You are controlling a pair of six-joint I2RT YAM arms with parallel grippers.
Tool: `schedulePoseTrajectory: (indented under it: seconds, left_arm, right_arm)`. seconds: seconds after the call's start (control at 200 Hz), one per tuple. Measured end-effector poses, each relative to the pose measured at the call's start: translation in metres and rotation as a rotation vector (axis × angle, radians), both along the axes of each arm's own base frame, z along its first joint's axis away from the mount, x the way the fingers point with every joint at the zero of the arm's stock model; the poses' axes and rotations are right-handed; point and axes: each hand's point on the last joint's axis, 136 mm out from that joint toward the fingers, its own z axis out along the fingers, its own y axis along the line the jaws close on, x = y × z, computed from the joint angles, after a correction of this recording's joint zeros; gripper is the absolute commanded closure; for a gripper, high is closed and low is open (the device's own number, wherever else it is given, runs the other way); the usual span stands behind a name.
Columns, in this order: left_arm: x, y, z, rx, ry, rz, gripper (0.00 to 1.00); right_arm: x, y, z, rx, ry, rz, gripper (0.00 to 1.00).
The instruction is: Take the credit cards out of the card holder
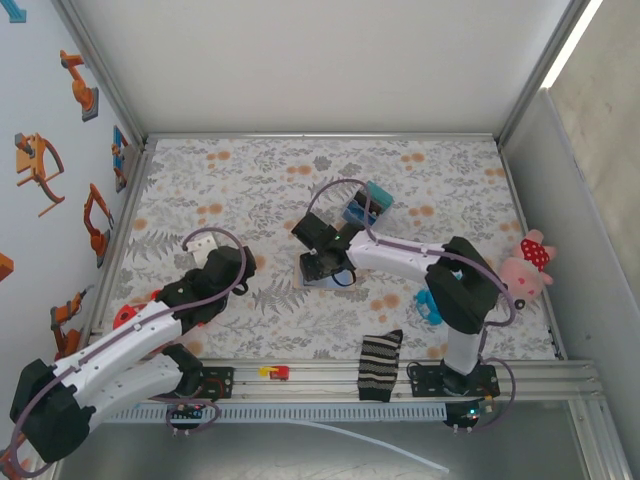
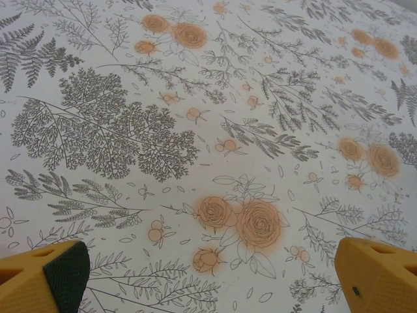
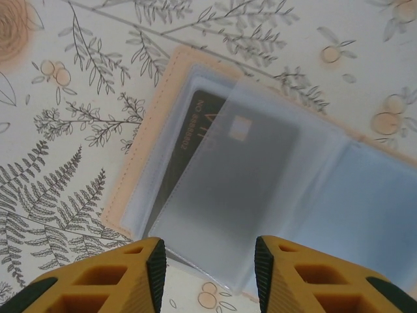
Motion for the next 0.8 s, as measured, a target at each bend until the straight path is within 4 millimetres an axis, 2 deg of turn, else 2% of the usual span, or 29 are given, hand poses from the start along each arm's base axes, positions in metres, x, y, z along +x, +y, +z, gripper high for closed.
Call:
schedulePoseTrajectory:
  seconds: [0.321,0.801]
  left_arm:
    - [-0.004,0.005,-0.005,-0.005,0.008,0.018,0.03]
    - [-0.006,0.008,-0.009,0.006,0.025,0.026,0.03]
  right_arm:
    - [0.003,0.012,-0.010,-0.016,0.011,0.006,0.54]
    - [0.002,0.004,-0.029,-0.088,0.036,-0.002,0.50]
